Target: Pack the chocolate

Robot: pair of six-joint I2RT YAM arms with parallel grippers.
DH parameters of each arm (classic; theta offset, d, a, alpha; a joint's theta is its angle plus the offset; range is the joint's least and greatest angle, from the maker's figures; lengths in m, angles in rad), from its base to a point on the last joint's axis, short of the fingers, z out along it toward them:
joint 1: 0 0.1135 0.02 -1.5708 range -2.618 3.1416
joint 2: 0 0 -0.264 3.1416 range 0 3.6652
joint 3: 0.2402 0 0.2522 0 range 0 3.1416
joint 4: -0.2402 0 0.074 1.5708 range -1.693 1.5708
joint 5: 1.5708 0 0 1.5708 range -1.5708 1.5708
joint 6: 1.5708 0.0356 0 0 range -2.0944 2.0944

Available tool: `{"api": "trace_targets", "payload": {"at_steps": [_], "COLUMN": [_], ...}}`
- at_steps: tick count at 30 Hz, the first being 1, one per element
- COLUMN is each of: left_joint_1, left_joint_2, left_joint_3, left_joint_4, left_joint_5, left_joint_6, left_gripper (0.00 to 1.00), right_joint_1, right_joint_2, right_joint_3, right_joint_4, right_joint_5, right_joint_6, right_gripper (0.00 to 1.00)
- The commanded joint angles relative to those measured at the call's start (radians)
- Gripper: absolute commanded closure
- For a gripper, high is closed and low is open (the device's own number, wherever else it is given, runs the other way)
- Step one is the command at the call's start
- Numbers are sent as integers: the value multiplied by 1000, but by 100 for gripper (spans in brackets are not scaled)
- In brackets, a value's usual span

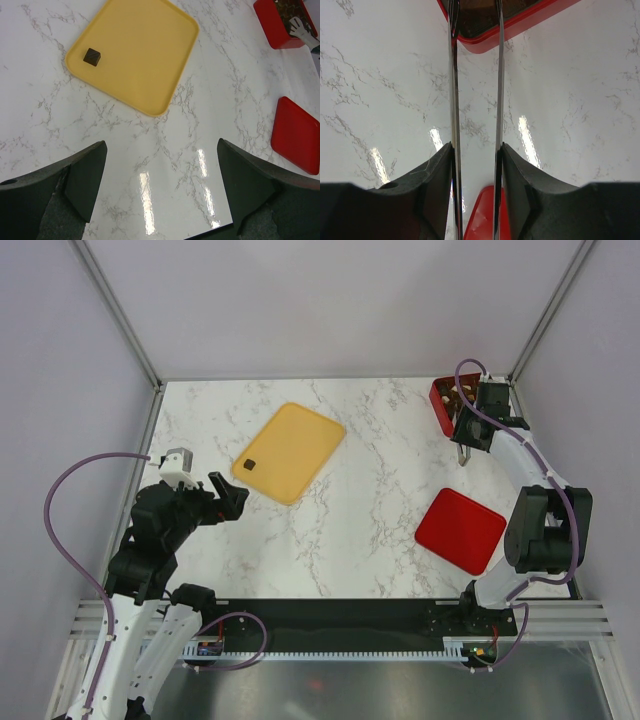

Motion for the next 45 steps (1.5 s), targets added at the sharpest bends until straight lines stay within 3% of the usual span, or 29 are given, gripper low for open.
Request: {"api": "trace_targets", "payload": {"at_steps": [1, 18, 26, 33, 45], "left_joint_1": [6, 4, 6, 4, 6], "left_joint_2": [-1, -1, 1, 12, 59], "left_joint_3": [-8, -8, -8, -8, 15], "left_joint_4": [29, 29, 30, 29, 37], "left_joint_5": [-12, -12, -14, -4, 74], "left_joint_6": [10, 10, 12, 12, 12], "left_gripper": [0, 0, 0, 0, 0], "right_joint_1": [-5, 7, 242, 535, 871], "right_joint_2": [-10, -57, -80, -79, 141], "right_joint_3": [40, 105, 137, 57, 85], "right_joint_4": [15, -28, -11, 198, 458], "right_joint_5": [-7, -70, -64, -148, -172], "right_joint_6": [-1, 5, -11, -16, -117], "right_gripper": [51, 51, 51, 50, 48]}}
